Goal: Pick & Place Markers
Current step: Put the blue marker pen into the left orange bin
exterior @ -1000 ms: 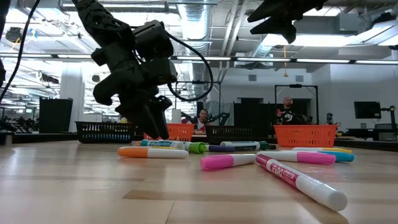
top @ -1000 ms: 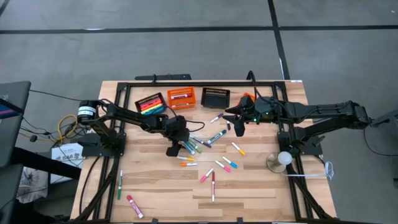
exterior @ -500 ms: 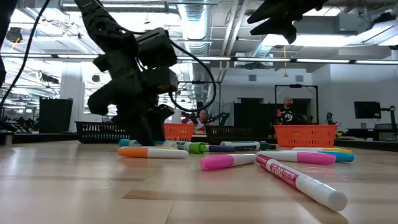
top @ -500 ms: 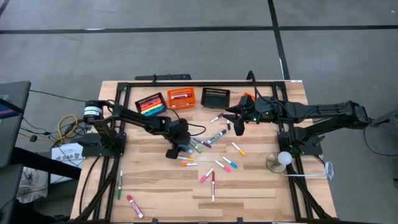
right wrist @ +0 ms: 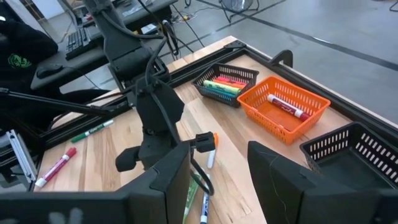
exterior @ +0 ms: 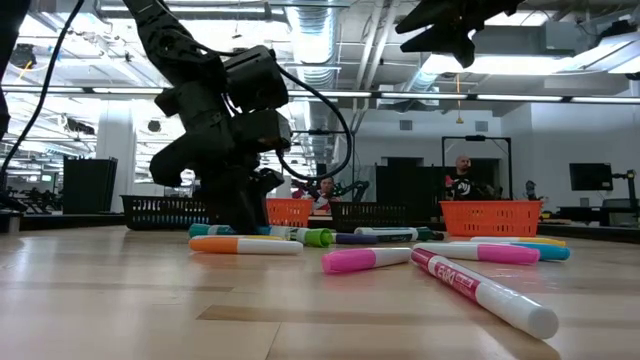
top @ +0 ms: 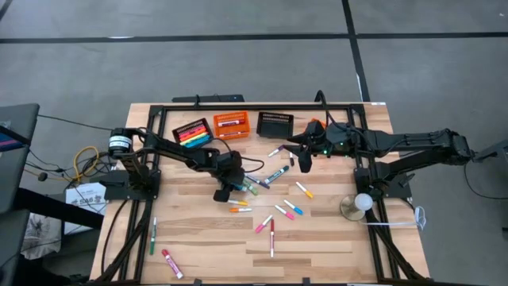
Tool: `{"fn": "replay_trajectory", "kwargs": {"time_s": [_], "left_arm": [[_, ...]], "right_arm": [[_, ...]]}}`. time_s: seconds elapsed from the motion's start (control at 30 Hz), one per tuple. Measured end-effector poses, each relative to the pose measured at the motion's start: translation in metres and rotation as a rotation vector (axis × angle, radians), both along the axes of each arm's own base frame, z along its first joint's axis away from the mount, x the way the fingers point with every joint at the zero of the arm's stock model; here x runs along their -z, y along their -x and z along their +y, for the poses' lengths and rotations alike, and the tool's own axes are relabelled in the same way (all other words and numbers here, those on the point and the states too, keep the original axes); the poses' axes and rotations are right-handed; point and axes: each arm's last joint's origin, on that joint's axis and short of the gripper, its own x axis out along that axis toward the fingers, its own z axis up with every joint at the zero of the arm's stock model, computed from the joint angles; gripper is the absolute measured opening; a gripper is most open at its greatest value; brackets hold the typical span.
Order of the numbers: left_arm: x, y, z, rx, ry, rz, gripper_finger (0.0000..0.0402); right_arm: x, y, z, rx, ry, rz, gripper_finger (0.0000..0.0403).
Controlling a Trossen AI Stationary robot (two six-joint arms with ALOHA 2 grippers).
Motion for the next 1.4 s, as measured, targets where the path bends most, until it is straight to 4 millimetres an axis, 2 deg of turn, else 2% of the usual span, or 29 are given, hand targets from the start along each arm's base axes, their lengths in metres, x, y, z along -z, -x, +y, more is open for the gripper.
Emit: {"fn": "replay_trajectory", "kwargs": {"time_s": [0.13, 0.3, 0.4, 0.57, 0.67, 0.8, 0.93, 1.07, 1.23, 1.33, 1.4], "left_arm": [[-0.002, 0.001, -0.001, 0.003, 0.024, 0.002, 0.0068], [-0.008, 0.006, -0.002, -0.021, 0.058, 0.027, 0.0068], [-0.019, 0.013, -0.002, -0.022, 0.061, 0.036, 0.007], [-0.07, 0.028, -0.001, -0.054, 0.11, -0.091, 0.0068], [-0.108, 0.041, 0.006, -0.077, 0.236, -0.23, 0.0068], [-0.152, 0.061, 0.025, -0.091, 0.417, -0.422, 0.0068], [-0.186, 0.078, 0.04, 0.014, 0.633, -0.571, 0.0068], [-0.197, 0.08, 0.043, 0.121, 0.771, -0.582, 0.0068], [-0.194, 0.073, 0.041, 0.184, 0.84, -0.543, 0.0068], [-0.191, 0.069, 0.041, 0.162, 0.832, -0.543, 0.0068], [-0.187, 0.064, 0.044, 0.051, 0.786, -0.561, 0.0068]], "right_arm": [[-0.001, 0.0, 0.0, -0.001, 0.003, -0.009, 0.0155], [-0.001, 0.0, 0.0, -0.002, 0.002, -0.01, 0.0153], [-0.002, -0.001, 0.0, -0.002, 0.003, -0.02, 0.0153], [-0.002, -0.001, 0.0, -0.002, 0.002, -0.02, 0.0155], [-0.002, -0.001, 0.0, -0.002, 0.003, -0.024, 0.0156], [-0.002, -0.001, 0.0, -0.003, 0.003, -0.024, 0.0156], [-0.002, -0.001, 0.0, -0.005, 0.004, -0.024, 0.0156], [-0.002, -0.001, 0.0, -0.006, 0.005, -0.024, 0.0157], [-0.002, -0.001, 0.0, -0.006, 0.005, -0.024, 0.0157], [-0.002, -0.001, 0.0, -0.011, 0.02, -0.02, 0.0157], [-0.002, -0.001, 0.0, -0.013, 0.025, -0.019, 0.0157]]}}
